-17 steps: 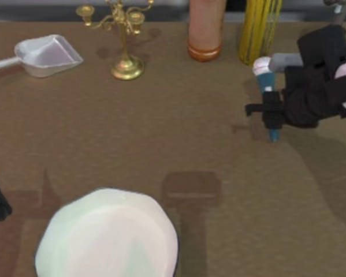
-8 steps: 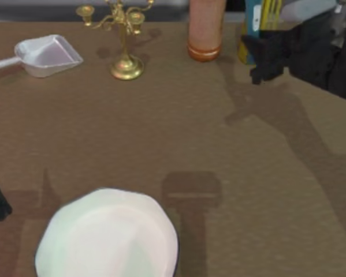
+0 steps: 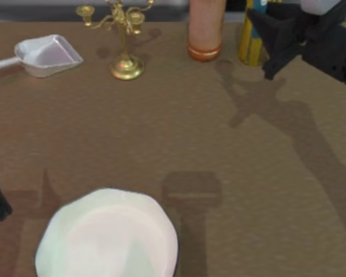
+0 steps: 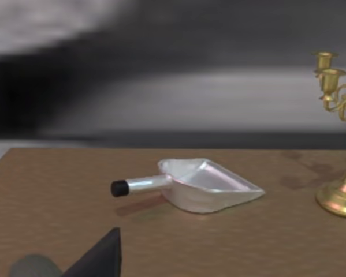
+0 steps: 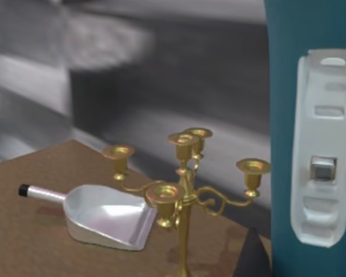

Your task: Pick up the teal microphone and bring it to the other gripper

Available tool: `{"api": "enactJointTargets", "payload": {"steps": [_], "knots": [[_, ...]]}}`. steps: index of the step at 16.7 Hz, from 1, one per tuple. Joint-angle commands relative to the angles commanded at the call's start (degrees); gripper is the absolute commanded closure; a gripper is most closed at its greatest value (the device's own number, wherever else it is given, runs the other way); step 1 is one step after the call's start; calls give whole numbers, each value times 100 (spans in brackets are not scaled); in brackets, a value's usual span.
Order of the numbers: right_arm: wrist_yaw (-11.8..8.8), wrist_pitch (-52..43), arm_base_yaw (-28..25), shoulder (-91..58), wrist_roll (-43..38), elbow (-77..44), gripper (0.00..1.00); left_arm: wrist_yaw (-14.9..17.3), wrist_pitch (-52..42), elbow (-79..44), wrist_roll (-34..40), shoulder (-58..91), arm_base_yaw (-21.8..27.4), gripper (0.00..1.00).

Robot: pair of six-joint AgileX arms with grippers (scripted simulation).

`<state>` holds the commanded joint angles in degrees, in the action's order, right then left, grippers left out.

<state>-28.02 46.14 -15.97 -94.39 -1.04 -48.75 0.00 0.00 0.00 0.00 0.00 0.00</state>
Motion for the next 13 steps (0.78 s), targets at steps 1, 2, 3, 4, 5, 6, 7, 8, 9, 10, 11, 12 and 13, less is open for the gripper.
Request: {"api": "enactJointTargets", "payload": {"steps": [1,2,3,4,5,6,7,8,9,10,11,12,13], "knots": [[0,0,0,0,0,0,100,0,0,0,0,0,0,0],[8,-13,-31,-20,-15,-27,100,0,0,0,0,0,0,0],[22,-3,-48,-20,-16,-21,100,0,0,0,0,0,0,0],[85,44,-124,-17,-22,7,100,0,0,0,0,0,0,0],[197,125,-254,-10,-31,54,100,0,0,0,0,0,0,0],[354,234,-424,2,-42,115,100,0,0,0,0,0,0,0],[546,364,-624,18,-55,189,100,0,0,0,0,0,0,0],[762,504,-842,39,-72,275,100,0,0,0,0,0,0,0],[985,650,-1065,65,-91,366,100,0,0,0,0,0,0,0],[1214,795,-1290,94,-110,458,100,0,0,0,0,0,0,0],[1440,933,-1509,127,-129,547,100,0,0,0,0,0,0,0],[1643,1055,-1706,160,-145,627,100,0,0,0,0,0,0,0],[1802,1156,-1863,188,-157,691,100,0,0,0,0,0,0,0]]}}
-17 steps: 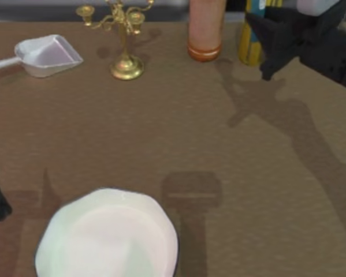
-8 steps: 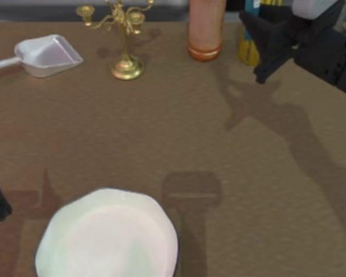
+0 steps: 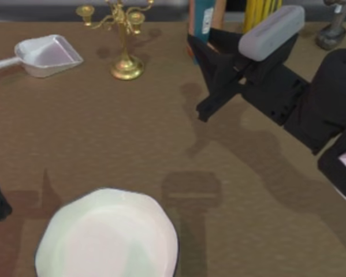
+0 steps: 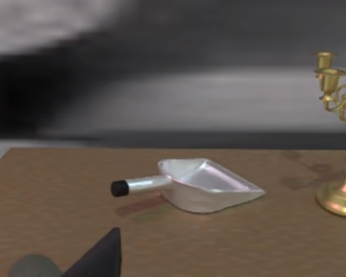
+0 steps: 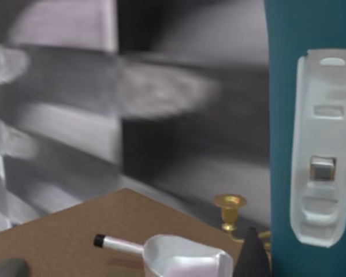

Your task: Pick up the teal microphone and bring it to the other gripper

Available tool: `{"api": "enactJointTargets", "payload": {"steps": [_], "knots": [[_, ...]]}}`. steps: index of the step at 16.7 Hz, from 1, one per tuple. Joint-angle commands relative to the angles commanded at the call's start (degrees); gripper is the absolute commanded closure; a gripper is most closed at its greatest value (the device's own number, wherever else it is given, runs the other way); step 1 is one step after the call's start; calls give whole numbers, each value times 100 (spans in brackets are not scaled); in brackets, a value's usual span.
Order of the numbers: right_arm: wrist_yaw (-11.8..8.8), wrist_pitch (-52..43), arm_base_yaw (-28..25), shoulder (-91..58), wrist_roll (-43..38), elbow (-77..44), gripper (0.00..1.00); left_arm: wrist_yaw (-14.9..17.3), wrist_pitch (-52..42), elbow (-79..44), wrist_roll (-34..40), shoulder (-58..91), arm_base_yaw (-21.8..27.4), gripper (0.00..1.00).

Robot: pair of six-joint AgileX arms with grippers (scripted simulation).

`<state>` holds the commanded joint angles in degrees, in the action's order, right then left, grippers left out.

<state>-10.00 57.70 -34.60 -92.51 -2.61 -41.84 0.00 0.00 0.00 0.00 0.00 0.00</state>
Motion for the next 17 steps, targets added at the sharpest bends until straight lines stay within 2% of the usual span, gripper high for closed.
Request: {"api": "enactJointTargets", "payload": {"steps": [2,13,15,17], "knots": [[143,100,-144,30,-11,62,100,0,0,0,0,0,0,0],[143,100,-144,30,-11,62,100,8,3,-6,-1,8,3,0],[143,100,-144,30,-11,62,100,177,71,-136,-25,192,64,0],[143,100,-144,30,-11,62,100,518,219,-416,-74,613,182,0]]}}
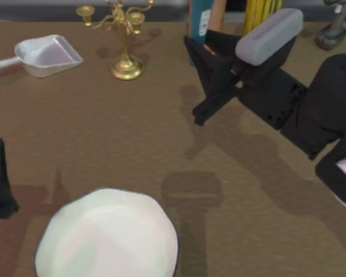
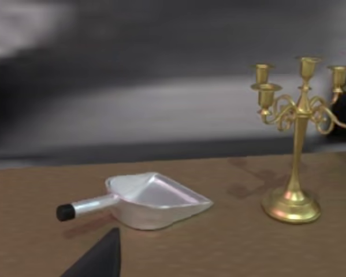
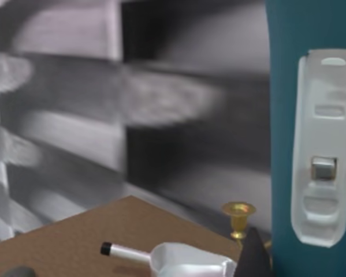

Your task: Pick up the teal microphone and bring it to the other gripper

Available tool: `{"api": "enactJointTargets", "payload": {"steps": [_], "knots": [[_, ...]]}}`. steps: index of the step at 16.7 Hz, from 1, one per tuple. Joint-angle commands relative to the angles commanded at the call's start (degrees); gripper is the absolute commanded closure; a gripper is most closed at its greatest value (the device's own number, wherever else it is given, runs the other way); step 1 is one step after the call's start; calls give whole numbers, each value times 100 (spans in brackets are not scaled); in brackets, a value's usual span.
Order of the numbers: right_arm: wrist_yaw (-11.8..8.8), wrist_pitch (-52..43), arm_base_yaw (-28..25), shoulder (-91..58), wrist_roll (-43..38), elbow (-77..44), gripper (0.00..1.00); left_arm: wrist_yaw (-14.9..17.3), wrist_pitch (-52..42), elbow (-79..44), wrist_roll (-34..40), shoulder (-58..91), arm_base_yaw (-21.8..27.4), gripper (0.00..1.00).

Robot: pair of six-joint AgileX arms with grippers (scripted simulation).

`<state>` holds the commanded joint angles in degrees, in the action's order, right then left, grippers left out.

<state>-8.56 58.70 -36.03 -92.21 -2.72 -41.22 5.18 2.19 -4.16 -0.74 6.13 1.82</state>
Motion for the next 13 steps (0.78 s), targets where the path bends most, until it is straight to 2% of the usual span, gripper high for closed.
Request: {"api": "enactJointTargets", "payload": {"steps": [3,9,13], "knots": [[0,0,0,0,0,0,100,733,359,-651,-99,1090,237,0],[0,0,0,0,0,0,100,2492,1390,-2377,-351,3945,797,0],[0,0,0,0,0,0,100,3526,1991,-3386,-512,5497,1134,0]]}}
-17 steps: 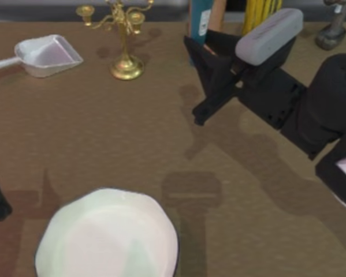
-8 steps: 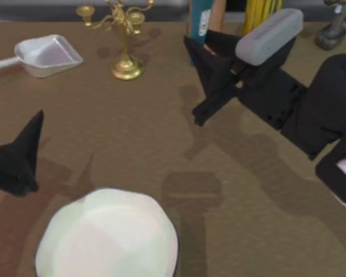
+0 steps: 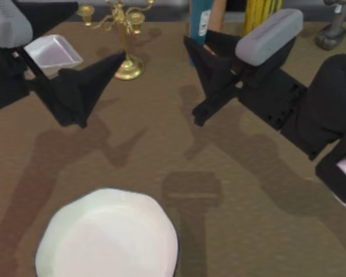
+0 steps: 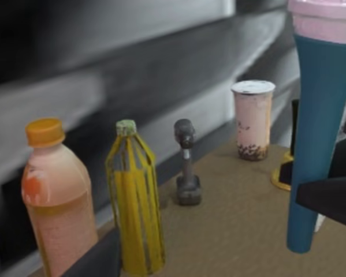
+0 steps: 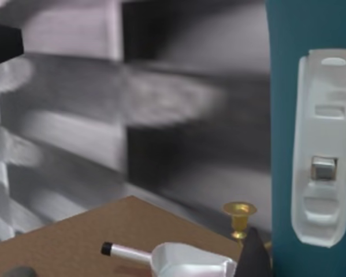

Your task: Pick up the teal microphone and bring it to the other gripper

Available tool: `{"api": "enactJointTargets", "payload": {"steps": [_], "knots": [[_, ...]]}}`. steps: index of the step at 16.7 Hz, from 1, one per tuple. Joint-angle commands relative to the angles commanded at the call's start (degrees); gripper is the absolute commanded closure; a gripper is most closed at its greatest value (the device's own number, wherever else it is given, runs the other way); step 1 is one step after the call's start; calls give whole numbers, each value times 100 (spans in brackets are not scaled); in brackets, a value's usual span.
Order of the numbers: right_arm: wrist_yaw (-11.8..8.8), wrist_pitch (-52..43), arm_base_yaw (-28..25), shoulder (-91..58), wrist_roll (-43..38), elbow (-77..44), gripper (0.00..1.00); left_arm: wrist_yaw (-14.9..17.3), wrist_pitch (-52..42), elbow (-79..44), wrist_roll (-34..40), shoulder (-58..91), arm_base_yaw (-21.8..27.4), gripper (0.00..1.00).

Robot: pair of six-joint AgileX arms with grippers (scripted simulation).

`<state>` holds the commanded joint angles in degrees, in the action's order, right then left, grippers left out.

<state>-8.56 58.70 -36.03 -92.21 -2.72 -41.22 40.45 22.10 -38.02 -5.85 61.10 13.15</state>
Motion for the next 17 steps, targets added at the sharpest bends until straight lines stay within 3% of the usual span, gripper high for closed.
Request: {"api": "enactJointTargets", "payload": {"steps": [4,7,12,17], "knots": [[0,0,0,0,0,0,100,674,312,-577,-74,1026,219,0],[0,0,0,0,0,0,100,805,362,-679,-81,1237,263,0],[0,0,0,0,0,0,100,737,375,-731,-76,1307,310,0],[0,0,0,0,0,0,100,105,582,-1458,-40,2196,980,0]]}}
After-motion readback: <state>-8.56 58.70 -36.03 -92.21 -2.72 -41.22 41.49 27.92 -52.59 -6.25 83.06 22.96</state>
